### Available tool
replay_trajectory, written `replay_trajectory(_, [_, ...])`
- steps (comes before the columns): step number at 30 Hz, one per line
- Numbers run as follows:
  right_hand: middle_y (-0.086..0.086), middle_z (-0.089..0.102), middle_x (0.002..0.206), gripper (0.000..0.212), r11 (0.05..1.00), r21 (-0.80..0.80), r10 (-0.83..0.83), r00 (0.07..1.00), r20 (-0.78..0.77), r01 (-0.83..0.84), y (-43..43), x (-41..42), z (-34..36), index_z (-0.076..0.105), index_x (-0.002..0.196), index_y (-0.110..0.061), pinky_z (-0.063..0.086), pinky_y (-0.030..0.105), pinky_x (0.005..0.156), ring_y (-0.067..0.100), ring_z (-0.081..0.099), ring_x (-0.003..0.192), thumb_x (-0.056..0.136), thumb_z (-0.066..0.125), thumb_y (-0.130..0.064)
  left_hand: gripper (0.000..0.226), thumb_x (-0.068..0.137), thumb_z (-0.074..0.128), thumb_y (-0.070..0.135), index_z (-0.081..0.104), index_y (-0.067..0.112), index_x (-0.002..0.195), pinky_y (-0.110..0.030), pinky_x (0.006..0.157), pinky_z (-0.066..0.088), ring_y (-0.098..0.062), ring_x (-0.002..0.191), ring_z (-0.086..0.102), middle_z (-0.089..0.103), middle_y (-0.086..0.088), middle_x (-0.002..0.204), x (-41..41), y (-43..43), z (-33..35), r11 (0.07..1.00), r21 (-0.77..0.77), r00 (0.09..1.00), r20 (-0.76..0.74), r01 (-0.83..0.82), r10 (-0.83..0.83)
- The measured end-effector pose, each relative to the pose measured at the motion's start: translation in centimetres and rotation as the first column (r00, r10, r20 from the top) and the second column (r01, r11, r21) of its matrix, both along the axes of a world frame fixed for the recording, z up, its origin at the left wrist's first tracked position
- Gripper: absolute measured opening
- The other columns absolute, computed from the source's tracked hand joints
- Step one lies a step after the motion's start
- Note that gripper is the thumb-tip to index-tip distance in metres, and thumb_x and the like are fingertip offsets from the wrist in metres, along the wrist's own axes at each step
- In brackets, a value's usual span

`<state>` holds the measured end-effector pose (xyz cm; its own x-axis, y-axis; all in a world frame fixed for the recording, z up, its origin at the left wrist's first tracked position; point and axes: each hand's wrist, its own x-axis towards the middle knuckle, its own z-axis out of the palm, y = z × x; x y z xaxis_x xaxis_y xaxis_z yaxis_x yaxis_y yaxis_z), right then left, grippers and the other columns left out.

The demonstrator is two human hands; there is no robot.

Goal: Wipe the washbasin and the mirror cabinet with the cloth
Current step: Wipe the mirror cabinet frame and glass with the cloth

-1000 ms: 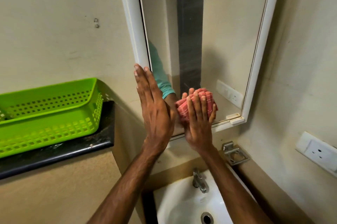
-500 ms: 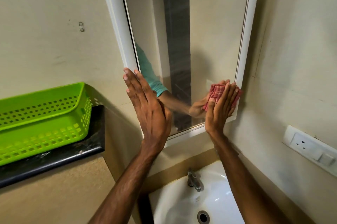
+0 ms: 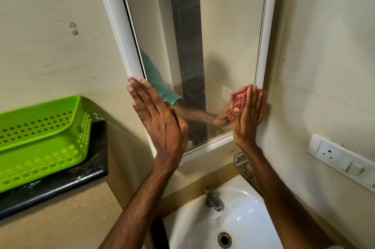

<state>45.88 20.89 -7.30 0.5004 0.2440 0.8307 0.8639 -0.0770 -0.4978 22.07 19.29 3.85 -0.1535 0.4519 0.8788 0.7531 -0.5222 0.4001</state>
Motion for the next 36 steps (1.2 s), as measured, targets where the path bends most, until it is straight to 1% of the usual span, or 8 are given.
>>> replay_trajectory(4, [0.015,0.026,0.170,0.061,0.999,0.019,-0.036,0.999,0.022,0.035,-0.5,1.2,-0.7,0.026,0.162,-0.005,0.003,0.041,0.132,0.036,0.018,0.160,0.112,0.029,-0.039,0.074,0.096,0.049,0.014,0.014,-0.004,0.159,-0.048,0.128,0.000,-0.037,0.157,-0.003,0.008,-0.027,0.167,0.3,0.1,0.0,1.000,-0.004,1.000,0.010,0.009,-0.009])
replay_trajectory(8, [0.018,0.027,0.170,0.060,0.998,0.045,-0.028,0.995,-0.094,0.033,-0.6,0.2,-3.5,0.030,0.160,-0.001,0.008,0.043,0.132,0.035,0.019,0.160,0.107,0.042,-0.024,0.073,0.098,0.050,0.017,0.016,-0.005,0.158,-0.048,0.128,0.000,-0.033,0.155,-0.004,0.010,-0.029,0.166,0.4,0.1,0.0,1.000,-0.008,1.000,0.029,0.011,-0.011])
replay_trajectory(12, [0.017,0.025,0.170,0.060,0.999,0.007,-0.039,0.989,-0.142,0.040,-0.7,-0.4,-4.0,0.027,0.162,-0.002,0.009,0.042,0.132,0.033,0.018,0.160,0.107,0.044,-0.021,0.074,0.097,0.051,0.014,0.015,-0.006,0.158,-0.051,0.128,0.004,-0.043,0.156,0.004,0.009,-0.029,0.166,0.3,0.0,-0.1,0.999,-0.019,0.999,0.013,0.036,-0.036])
replay_trajectory(20, [0.017,0.017,0.172,0.065,0.998,-0.060,0.015,0.971,-0.241,-0.030,-1.4,-0.1,-3.5,0.017,0.164,-0.004,0.018,0.050,0.131,0.035,0.013,0.161,0.109,0.030,-0.035,0.072,0.098,0.052,0.014,0.018,-0.006,0.158,-0.041,0.128,-0.004,-0.041,0.157,0.006,0.010,-0.028,0.166,0.0,0.0,-0.1,1.000,-0.002,1.000,0.003,0.019,-0.019])
replay_trajectory(23, [0.016,0.012,0.173,0.066,0.991,-0.100,0.036,0.899,-0.436,-0.088,-2.1,0.9,-1.5,0.007,0.166,-0.010,0.031,0.052,0.126,0.037,0.018,0.159,0.110,0.032,-0.033,0.073,0.098,0.052,0.014,0.017,-0.005,0.158,-0.041,0.128,-0.005,-0.041,0.157,0.006,0.010,-0.027,0.167,-0.1,0.1,-0.1,1.000,-0.004,1.000,-0.001,0.012,-0.012])
replay_trajectory(28, [0.023,0.031,0.165,0.076,0.941,-0.321,-0.092,0.832,-0.547,-0.107,-3.7,0.5,0.5,0.008,0.166,-0.009,0.042,0.054,0.115,0.045,0.044,0.144,0.107,0.055,-0.019,0.074,0.098,0.052,0.012,0.014,-0.005,0.159,-0.042,0.129,-0.003,-0.041,0.157,0.004,0.008,-0.027,0.167,0.1,-0.2,-0.1,1.000,-0.011,1.000,0.008,0.021,-0.021])
replay_trajectory(33, [0.028,0.033,0.161,0.086,0.894,-0.446,-0.222,0.819,-0.529,-0.047,-3.4,-0.9,0.7,0.012,0.164,-0.003,0.046,0.053,0.111,0.047,0.047,0.141,0.100,0.067,-0.021,0.074,0.098,0.052,0.015,0.013,-0.004,0.158,-0.045,0.128,0.000,-0.041,0.157,0.006,0.009,-0.028,0.167,0.4,-0.2,0.0,1.000,-0.024,1.000,0.023,0.010,-0.009])
replay_trajectory(36, [0.028,0.055,0.142,0.061,0.890,-0.453,-0.238,0.790,-0.565,-0.056,-3.3,0.8,1.7,0.036,0.151,0.001,0.050,0.054,0.104,0.047,0.059,0.126,0.100,0.063,-0.018,0.075,0.098,0.053,0.017,0.015,-0.005,0.159,-0.044,0.128,-0.001,-0.041,0.157,0.006,0.011,-0.027,0.167,0.4,-0.1,0.0,1.000,-0.028,1.000,0.020,-0.001,0.001])
